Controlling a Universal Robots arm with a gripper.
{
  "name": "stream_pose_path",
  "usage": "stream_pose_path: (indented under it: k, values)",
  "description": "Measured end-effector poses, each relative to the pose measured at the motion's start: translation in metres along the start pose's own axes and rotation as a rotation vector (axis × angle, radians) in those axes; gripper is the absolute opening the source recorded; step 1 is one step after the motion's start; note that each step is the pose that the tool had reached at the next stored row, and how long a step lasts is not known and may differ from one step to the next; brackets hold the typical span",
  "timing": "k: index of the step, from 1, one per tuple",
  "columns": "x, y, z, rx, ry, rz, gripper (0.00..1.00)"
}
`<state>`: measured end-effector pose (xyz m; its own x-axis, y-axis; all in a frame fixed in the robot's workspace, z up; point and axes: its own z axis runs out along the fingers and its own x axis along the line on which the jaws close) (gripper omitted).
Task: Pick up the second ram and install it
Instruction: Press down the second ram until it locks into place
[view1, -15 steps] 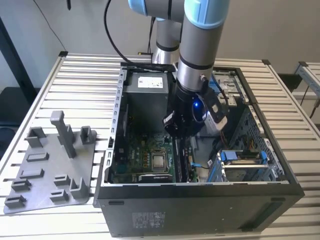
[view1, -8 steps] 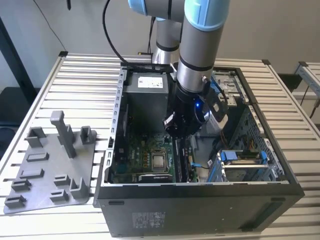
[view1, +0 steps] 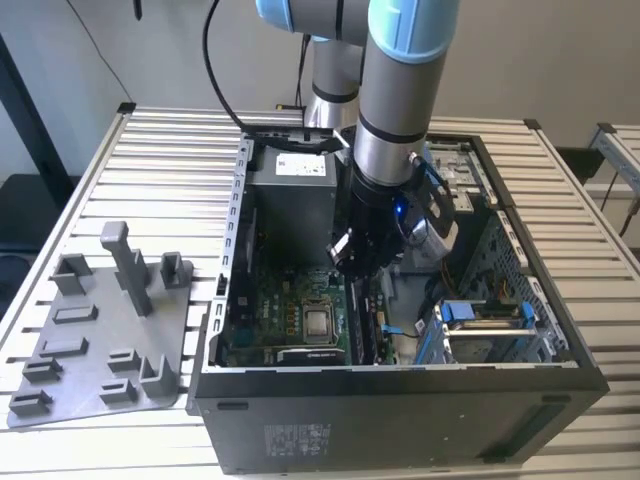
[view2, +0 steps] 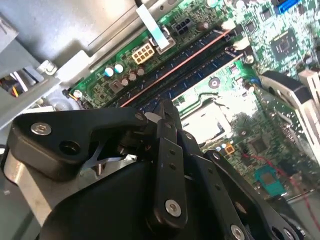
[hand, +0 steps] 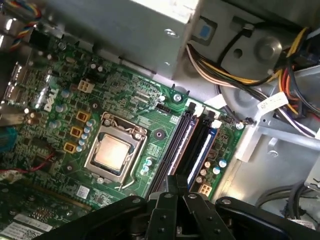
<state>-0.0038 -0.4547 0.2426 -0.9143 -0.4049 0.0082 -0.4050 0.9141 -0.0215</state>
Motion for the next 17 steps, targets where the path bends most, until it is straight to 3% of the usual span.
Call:
stream_pose_path:
  k: [17]
  values:
    - [0.0003, 0.0002, 0.0032, 0.0032, -0.0063, -0.308, 0.11]
